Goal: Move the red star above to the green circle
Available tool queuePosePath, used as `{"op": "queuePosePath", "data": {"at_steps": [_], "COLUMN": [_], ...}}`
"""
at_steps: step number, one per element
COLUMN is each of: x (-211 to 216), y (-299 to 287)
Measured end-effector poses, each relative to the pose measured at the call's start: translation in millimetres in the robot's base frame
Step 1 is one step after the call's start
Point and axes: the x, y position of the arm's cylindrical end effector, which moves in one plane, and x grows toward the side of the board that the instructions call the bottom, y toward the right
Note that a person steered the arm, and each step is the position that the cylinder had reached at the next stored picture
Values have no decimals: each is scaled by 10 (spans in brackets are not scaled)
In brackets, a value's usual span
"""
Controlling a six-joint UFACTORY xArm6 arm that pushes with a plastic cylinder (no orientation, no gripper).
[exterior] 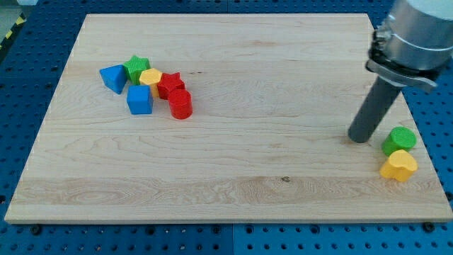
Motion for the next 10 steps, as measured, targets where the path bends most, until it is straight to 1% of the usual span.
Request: {"op": "queuePosePath", "data": {"at_steps": [1,2,4,5,6,7,8,9,10], "x": [78,79,19,-567,-827,-827,-827,-827,-827], "y": [-802,-2043,-4091,-4498,-4390,-3713,-2795,-2105,-2193]}}
